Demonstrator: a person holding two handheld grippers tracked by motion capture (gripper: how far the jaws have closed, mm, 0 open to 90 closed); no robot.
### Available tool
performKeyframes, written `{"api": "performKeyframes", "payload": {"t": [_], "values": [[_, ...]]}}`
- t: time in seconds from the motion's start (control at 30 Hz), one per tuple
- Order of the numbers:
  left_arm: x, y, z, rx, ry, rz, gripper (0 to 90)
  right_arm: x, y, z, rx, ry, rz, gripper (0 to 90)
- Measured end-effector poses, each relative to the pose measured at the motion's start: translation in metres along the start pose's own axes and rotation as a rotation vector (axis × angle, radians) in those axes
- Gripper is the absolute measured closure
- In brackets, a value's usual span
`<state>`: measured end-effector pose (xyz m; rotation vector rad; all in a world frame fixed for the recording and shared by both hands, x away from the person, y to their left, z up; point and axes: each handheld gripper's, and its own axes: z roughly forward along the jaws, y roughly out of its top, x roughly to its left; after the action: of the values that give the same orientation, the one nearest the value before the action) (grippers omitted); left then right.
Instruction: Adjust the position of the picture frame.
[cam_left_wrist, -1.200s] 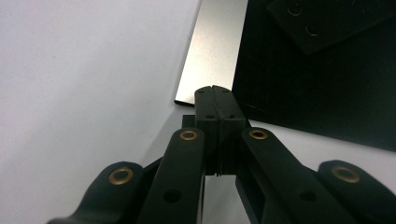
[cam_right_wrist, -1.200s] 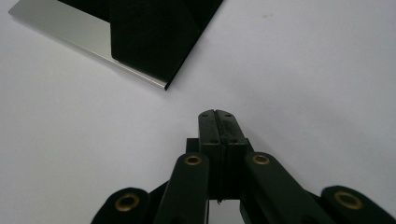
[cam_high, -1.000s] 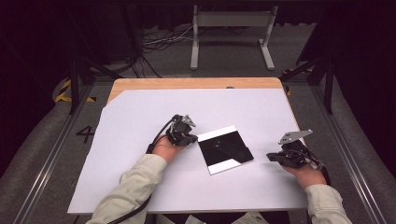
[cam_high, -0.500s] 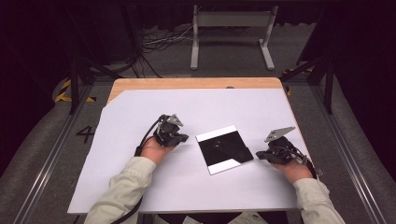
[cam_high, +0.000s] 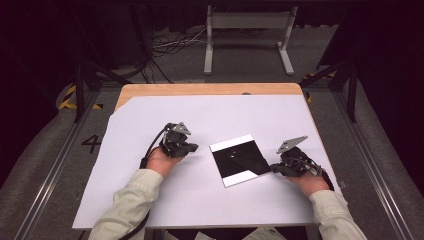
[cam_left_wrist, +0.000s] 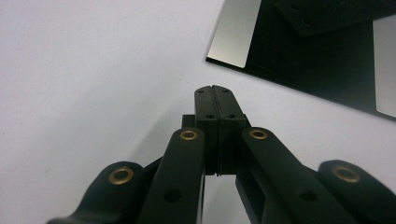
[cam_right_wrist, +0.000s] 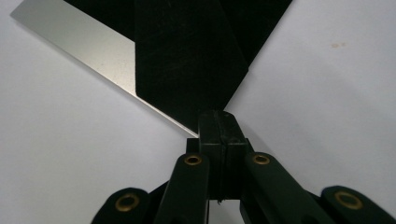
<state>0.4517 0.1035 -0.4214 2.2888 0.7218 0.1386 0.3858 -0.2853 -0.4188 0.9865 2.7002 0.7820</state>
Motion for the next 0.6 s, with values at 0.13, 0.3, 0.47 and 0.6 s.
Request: {"api": "performKeyframes", "payload": {"t": [0.13, 0.3, 0.47, 0.6], "values": [[0.001, -0.001, 0.0, 0.001, -0.007, -0.004, 90.0, 0.004, 0.0, 0.0, 0.002, 0.025, -0.007, 90.0], [0.002, -0.002, -0.002, -0.009, -0.006, -0.009, 90.0, 0.006, -0.001, 0.002, -0.009, 0.061, -0.001, 90.0], [0.003, -0.003, -0.003, -0.012, -0.006, -0.018, 90.0, 0.016, 0.003, 0.006, -0.011, 0.093, -0.023, 90.0], [0.003, -0.003, -0.004, -0.015, -0.007, -0.024, 90.0, 0.024, 0.006, 0.009, -0.01, 0.113, -0.043, 90.0]]}}
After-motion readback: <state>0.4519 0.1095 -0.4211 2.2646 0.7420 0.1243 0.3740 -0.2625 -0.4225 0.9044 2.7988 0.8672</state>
